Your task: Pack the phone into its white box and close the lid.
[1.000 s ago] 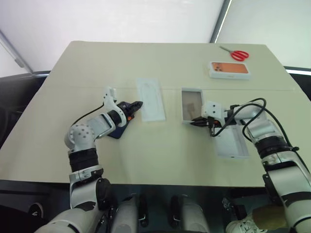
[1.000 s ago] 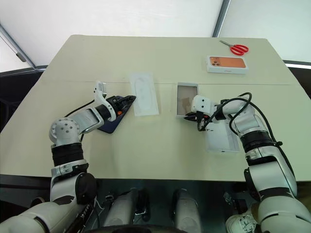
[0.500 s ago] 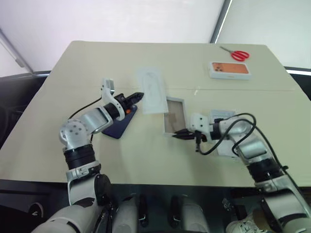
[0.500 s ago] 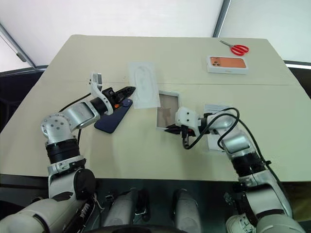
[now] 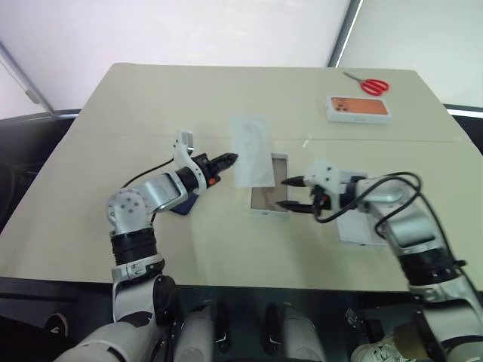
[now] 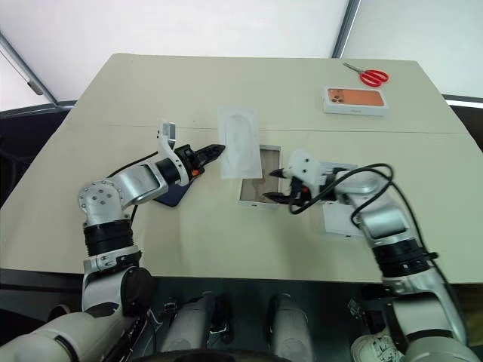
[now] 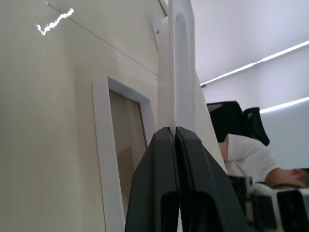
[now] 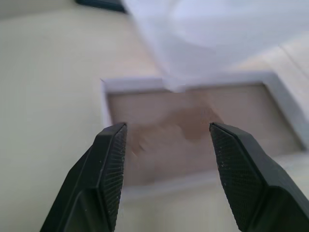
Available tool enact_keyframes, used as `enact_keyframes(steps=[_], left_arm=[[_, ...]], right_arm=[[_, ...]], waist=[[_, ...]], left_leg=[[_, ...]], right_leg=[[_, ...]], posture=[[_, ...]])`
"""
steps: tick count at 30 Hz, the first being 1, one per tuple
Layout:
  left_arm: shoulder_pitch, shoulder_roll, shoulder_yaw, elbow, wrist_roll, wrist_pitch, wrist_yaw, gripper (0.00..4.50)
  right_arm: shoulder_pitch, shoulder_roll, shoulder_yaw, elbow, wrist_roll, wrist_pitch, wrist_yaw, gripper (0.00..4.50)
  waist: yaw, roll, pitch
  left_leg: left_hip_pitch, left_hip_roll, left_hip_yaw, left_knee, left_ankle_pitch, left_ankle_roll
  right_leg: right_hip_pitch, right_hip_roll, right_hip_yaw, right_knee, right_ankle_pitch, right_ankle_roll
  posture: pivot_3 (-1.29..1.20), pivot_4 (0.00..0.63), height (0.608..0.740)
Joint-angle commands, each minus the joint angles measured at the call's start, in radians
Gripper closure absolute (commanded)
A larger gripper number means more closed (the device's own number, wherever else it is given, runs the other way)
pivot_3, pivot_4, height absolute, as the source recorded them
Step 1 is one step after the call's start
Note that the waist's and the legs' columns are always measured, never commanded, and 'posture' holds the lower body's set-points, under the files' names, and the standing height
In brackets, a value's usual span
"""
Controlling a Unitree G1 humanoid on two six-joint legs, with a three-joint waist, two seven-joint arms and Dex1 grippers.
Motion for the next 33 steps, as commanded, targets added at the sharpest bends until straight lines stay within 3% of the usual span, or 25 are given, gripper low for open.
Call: enact_keyframes(steps=[1,14,26,29,33], left_arm=[[-0.008,-0.010,-0.019,0.013,-0.005,-0.012,-0.005,4.50],[-0.036,0.024,-0.128,0.109,0.057,0.028,-0.073,4.50],[-0.054,-0.009,-0.120,0.169,0.106,-0.005,-0.077,4.50],[-0.058,-0.007,-0.148,0.149,0.118,-0.011,-0.112,3.57],[-0.059,-0.003,-0.180,0.122,0.132,-0.002,-0.131,1.58]], right_arm=[[0.009,-0.054,-0.068,0.032,-0.003,-0.059,-0.007,1.68],[0.034,-0.049,-0.073,0.064,-0.021,-0.116,-0.062,1.68],[0.024,-0.042,-0.068,0.087,-0.029,-0.140,-0.082,1.68],[0.025,-0.040,-0.065,0.092,-0.033,-0.149,-0.085,1.61],[0.022,-0.036,-0.063,0.096,-0.036,-0.154,-0.085,1.61]], waist=[[-0.003,0.000,0.000],[-0.002,0.000,0.000],[-0.003,0.000,0.000],[-0.001,0.000,0.000],[-0.001,0.000,0.000]], left_leg=[[0.000,0.000,0.000,0.000,0.000,0.000],[0.000,0.000,0.000,0.000,0.000,0.000],[0.000,0.000,0.000,0.000,0.000,0.000],[0.000,0.000,0.000,0.000,0.000,0.000],[0.000,0.000,0.000,0.000,0.000,0.000]], right_leg=[[0.000,0.000,0.000,0.000,0.000,0.000],[0.000,0.000,0.000,0.000,0.000,0.000],[0.000,0.000,0.000,0.000,0.000,0.000],[0.000,0.000,0.000,0.000,0.000,0.000],[0.000,0.000,0.000,0.000,0.000,0.000]], posture=[[0.00,0.150,0.738],[0.00,0.150,0.738],[0.00,0.150,0.738],[0.00,0.150,0.738],[0.00,0.150,0.738]])
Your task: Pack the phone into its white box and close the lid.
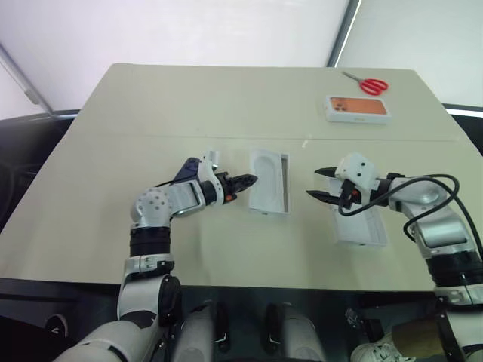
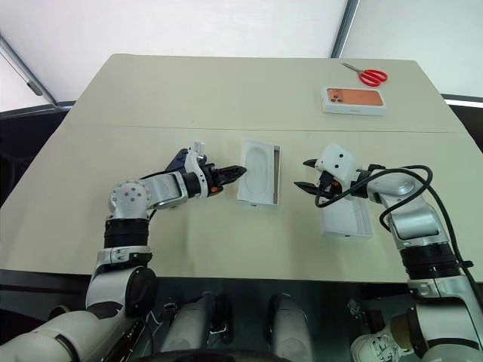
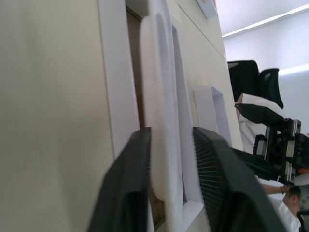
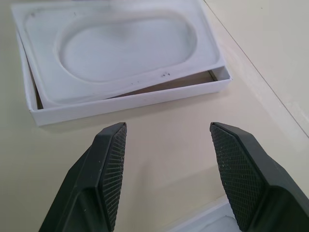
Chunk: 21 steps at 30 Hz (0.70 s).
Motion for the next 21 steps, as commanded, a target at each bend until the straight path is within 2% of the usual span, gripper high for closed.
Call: enact_keyframes(steps=[1,3,8,18,19,21], left_arm=[[-0.030,0.003,-0.018,-0.037,0.012,-0.004,-0.014,1.10],[-0.035,0.004,-0.002,-0.023,0.016,-0.010,-0.005,0.12],[-0.035,0.024,-0.036,-0.051,0.042,-0.002,-0.023,0.12],[-0.036,0.082,-0.109,-0.222,0.095,-0.058,-0.084,0.12],[-0.033,0.088,-0.104,-0.231,0.099,-0.077,-0.092,0.06],[-0.027,0.103,-0.093,-0.240,0.105,-0.107,-0.107,0.06]], right_arm=[[-0.019,0.007,-0.006,-0.011,0.002,-0.017,-0.008,1.61],[-0.021,0.010,-0.006,-0.011,0.002,-0.018,-0.009,1.61],[-0.042,0.032,-0.001,-0.003,-0.006,-0.022,-0.027,1.61],[-0.160,0.178,0.006,0.024,0.004,0.038,-0.134,1.61],[-0.163,0.193,0.014,0.025,0.002,0.040,-0.139,2.17],[-0.170,0.214,0.040,0.037,-0.026,0.021,-0.160,3.02]], waist=[[0.000,0.000,0.000],[0.000,0.000,0.000],[-0.003,0.000,0.000],[-0.002,0.000,0.000],[-0.002,0.000,0.000],[-0.004,0.000,0.000]], left_leg=[[0.000,0.000,0.000,0.000,0.000,0.000],[0.000,0.000,0.000,0.000,0.000,0.000],[0.000,0.000,0.000,0.000,0.000,0.000],[0.000,0.000,0.000,0.000,0.000,0.000],[0.000,0.000,0.000,0.000,0.000,0.000],[0.000,0.000,0.000,0.000,0.000,0.000]], right_leg=[[0.000,0.000,0.000,0.000,0.000,0.000],[0.000,0.000,0.000,0.000,0.000,0.000],[0.000,0.000,0.000,0.000,0.000,0.000],[0.000,0.000,0.000,0.000,0.000,0.000],[0.000,0.000,0.000,0.000,0.000,0.000],[0.000,0.000,0.000,0.000,0.000,0.000]], posture=[[0.00,0.150,0.738],[0.00,0.150,0.738],[0.00,0.150,0.738],[0.00,0.150,0.738],[0.00,0.150,0.738],[0.00,0.150,0.738]])
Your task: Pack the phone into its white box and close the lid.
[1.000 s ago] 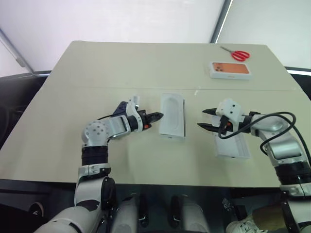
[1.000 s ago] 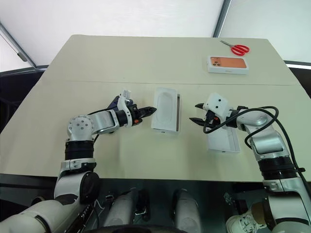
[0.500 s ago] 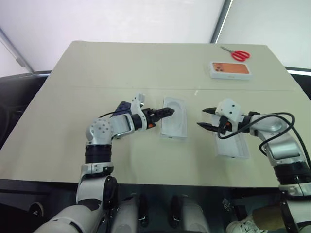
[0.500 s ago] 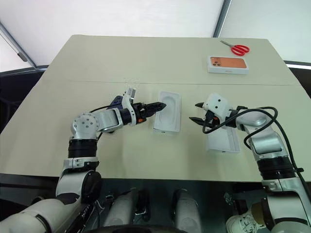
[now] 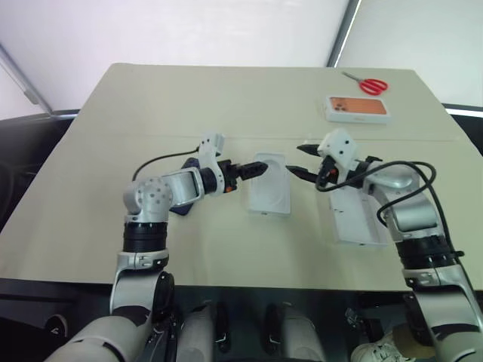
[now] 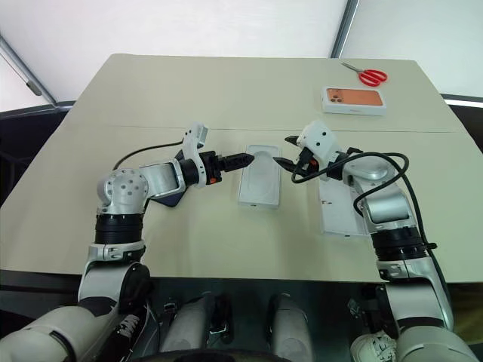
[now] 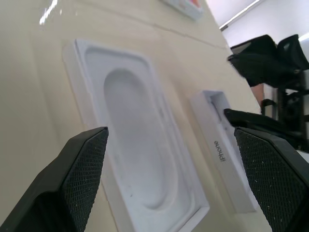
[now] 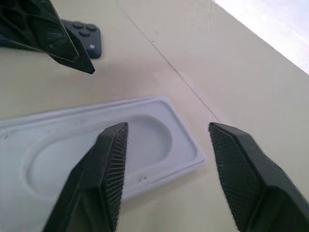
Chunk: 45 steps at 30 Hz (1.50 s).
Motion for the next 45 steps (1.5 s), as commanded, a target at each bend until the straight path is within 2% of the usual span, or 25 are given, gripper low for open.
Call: enact_keyframes(steps=[1,2,3,9,13,17,21,26,29,33,37,45], left_arm=[[0.005,0.025,0.022,-0.043,0.019,-0.074,-0.030,0.06],[0.006,0.034,0.030,-0.032,0.031,-0.093,-0.026,0.06],[0.008,0.043,0.039,-0.020,0.039,-0.105,-0.024,0.06],[0.071,0.135,-0.028,-0.047,0.122,-0.173,-0.086,0.06],[0.108,0.154,-0.027,-0.084,0.142,-0.207,-0.111,0.06],[0.124,0.161,-0.011,-0.084,0.155,-0.215,-0.107,0.06],[0.124,0.160,0.006,-0.082,0.164,-0.220,-0.093,0.06],[0.119,0.166,-0.019,-0.073,0.186,-0.231,-0.112,0.06],[0.101,0.158,-0.008,-0.054,0.185,-0.235,-0.114,0.06],[0.090,0.157,-0.003,-0.033,0.191,-0.241,-0.122,0.06],[0.094,0.160,-0.007,-0.032,0.202,-0.249,-0.125,0.06],[0.092,0.153,-0.014,-0.021,0.213,-0.253,-0.137,0.06]], right_arm=[[-0.031,0.027,0.051,0.030,-0.072,-0.053,-0.056,3.59],[-0.039,0.034,0.072,0.056,-0.106,-0.069,-0.077,4.12],[-0.048,0.046,0.085,0.085,-0.131,-0.086,-0.104,4.45],[-0.099,0.107,0.146,0.196,-0.215,-0.114,-0.171,4.45],[-0.133,0.155,0.155,0.237,-0.221,-0.107,-0.193,4.45],[-0.137,0.159,0.205,0.258,-0.269,-0.104,-0.186,4.45],[-0.106,0.123,0.256,0.222,-0.289,-0.100,-0.090,4.45],[-0.093,0.106,0.235,0.189,-0.253,-0.055,-0.019,4.45],[-0.096,0.103,0.228,0.194,-0.280,-0.079,-0.059,4.45],[-0.099,0.109,0.171,0.154,-0.229,-0.046,-0.073,4.45],[-0.053,0.044,0.196,0.110,-0.244,-0.031,-0.001,4.45],[-0.052,-0.013,0.201,0.179,-0.290,-0.094,-0.021,4.45]], waist=[[-0.002,0.000,0.000],[-0.002,0.000,0.000],[-0.003,0.000,0.000],[-0.005,0.001,0.000],[0.000,0.000,0.000],[-0.003,0.001,0.000],[-0.005,0.001,0.000],[-0.004,0.000,0.000],[-0.005,0.000,0.000],[-0.004,0.001,0.000],[-0.001,0.001,0.000],[0.002,0.000,0.000]], left_leg=[[0.000,0.000,0.000,0.000,0.000,0.000],[0.000,0.000,0.000,0.000,0.000,0.000],[0.000,0.000,0.000,0.000,0.000,0.000],[0.000,0.000,0.001,-0.001,0.000,0.000],[0.000,0.000,0.001,-0.001,0.000,0.000],[-0.001,0.000,0.001,-0.001,0.000,0.000],[0.000,0.000,0.001,-0.001,0.000,0.000],[0.000,0.000,0.001,-0.001,0.000,0.000],[0.000,0.000,0.001,-0.001,0.000,0.000],[0.000,0.000,0.001,-0.001,0.000,0.000],[0.000,0.000,0.001,-0.001,0.000,0.000],[0.000,0.000,0.001,0.000,0.000,0.000]], right_leg=[[0.000,0.000,0.000,0.000,0.000,0.000],[0.000,0.000,0.000,0.000,0.000,0.000],[0.000,0.000,0.000,0.000,0.000,0.000],[-0.001,0.001,0.000,0.001,0.000,0.000],[-0.002,0.000,0.000,0.001,0.000,0.000],[-0.001,0.000,0.000,0.001,0.000,0.000],[-0.002,0.000,0.000,0.001,0.000,0.000],[-0.002,0.000,0.000,0.001,0.000,0.000],[-0.002,0.000,0.000,0.001,0.000,0.000],[-0.002,0.000,0.000,0.001,0.000,0.000],[-0.002,0.000,0.000,0.001,0.000,0.000],[-0.001,0.000,0.000,0.001,0.000,0.000]], posture=[[0.00,0.150,0.738],[0.00,0.150,0.738],[0.00,0.150,0.738],[0.00,0.150,0.738],[0.00,0.150,0.738],[0.00,0.150,0.738],[0.00,0.150,0.738],[0.00,0.150,0.738],[0.00,0.150,0.738],[0.00,0.150,0.738],[0.00,0.150,0.738],[0.00,0.150,0.738]])
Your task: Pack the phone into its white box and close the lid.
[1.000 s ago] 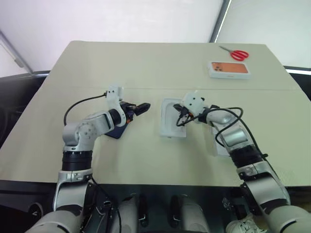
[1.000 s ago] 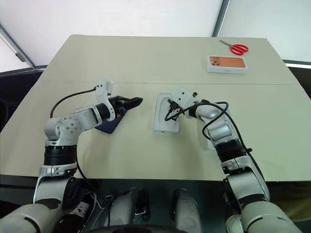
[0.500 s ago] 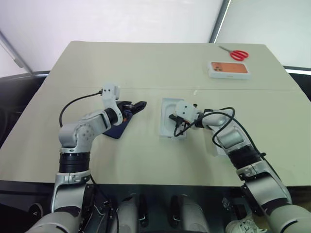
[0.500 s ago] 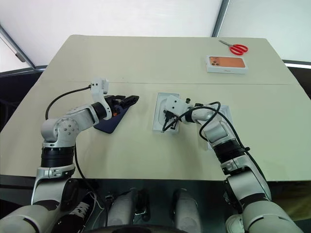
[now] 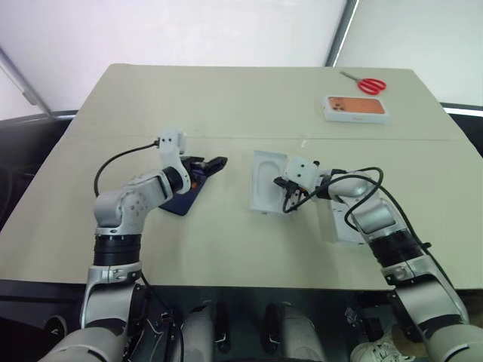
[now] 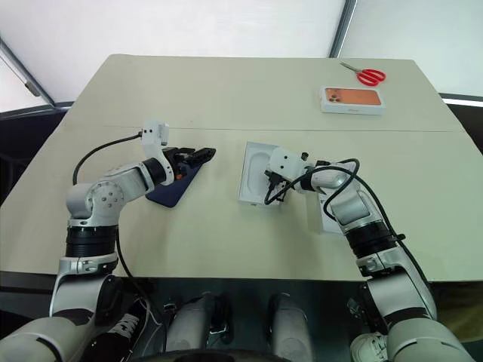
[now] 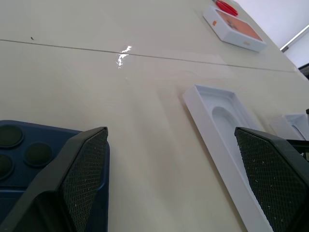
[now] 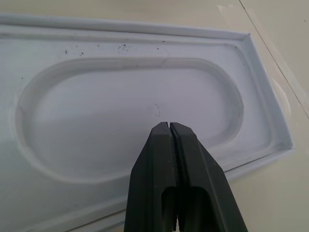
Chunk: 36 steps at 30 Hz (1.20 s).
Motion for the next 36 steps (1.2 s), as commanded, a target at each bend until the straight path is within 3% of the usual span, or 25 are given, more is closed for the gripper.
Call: enact_keyframes(steps=[1,7,12,16,22,28,36], left_arm=[[-0.019,0.002,-0.004,-0.011,0.009,-0.021,-0.012,0.06],[-0.010,0.040,0.031,0.006,-0.010,-0.002,-0.053,0.06],[-0.032,0.186,0.099,0.106,-0.042,0.057,-0.145,0.06],[-0.051,0.306,0.085,0.194,-0.028,0.082,-0.222,0.06],[-0.074,0.432,-0.027,0.338,0.025,0.069,-0.435,0.06],[-0.161,0.454,-0.122,0.539,0.102,0.014,-0.609,0.06],[-0.235,0.394,-0.248,0.754,0.271,-0.115,-0.699,0.06]], right_arm=[[-0.011,-0.035,-0.022,0.036,-0.010,-0.026,-0.001,4.45],[-0.058,-0.004,-0.046,0.044,0.028,-0.042,-0.009,4.45],[-0.087,0.100,-0.063,-0.064,0.088,0.128,-0.035,4.45],[-0.123,0.200,-0.051,-0.111,0.092,0.236,-0.096,4.45],[-0.149,0.339,0.080,-0.100,0.037,0.322,-0.132,4.45],[-0.202,0.427,0.169,-0.001,-0.013,0.405,-0.163,4.45],[-0.225,0.481,0.204,0.098,-0.030,0.424,-0.166,4.45]], waist=[[0.003,0.000,0.000],[-0.004,0.000,0.000],[-0.016,0.000,0.000],[-0.013,0.000,0.000],[-0.004,0.000,0.000],[-0.007,0.000,0.000],[-0.010,0.000,-0.001]], left_leg=[[0.000,0.000,0.000,0.000,0.000,0.000],[0.000,0.000,0.000,0.000,0.000,0.000],[0.000,0.002,0.000,-0.001,0.001,-0.001],[0.000,0.002,0.001,-0.002,0.001,-0.002],[-0.001,0.001,0.000,-0.002,-0.001,-0.005],[-0.005,0.000,0.003,-0.001,-0.001,-0.005],[-0.003,0.000,0.005,-0.002,-0.001,-0.005]], right_leg=[[0.000,0.000,0.000,0.000,0.000,0.000],[0.000,0.000,0.000,0.000,0.000,0.000],[-0.002,0.002,0.000,0.001,0.000,0.000],[-0.003,0.002,0.000,0.001,0.000,0.000],[-0.003,0.001,0.000,0.002,0.000,0.000],[-0.009,0.000,0.002,0.007,0.000,-0.001],[-0.011,0.000,0.003,0.009,-0.001,-0.001]], posture=[[0.00,0.150,0.738],[0.00,0.150,0.738],[0.00,0.150,0.738],[0.00,0.150,0.738],[0.00,0.150,0.738],[0.00,0.150,0.738],[0.00,0.150,0.738]])
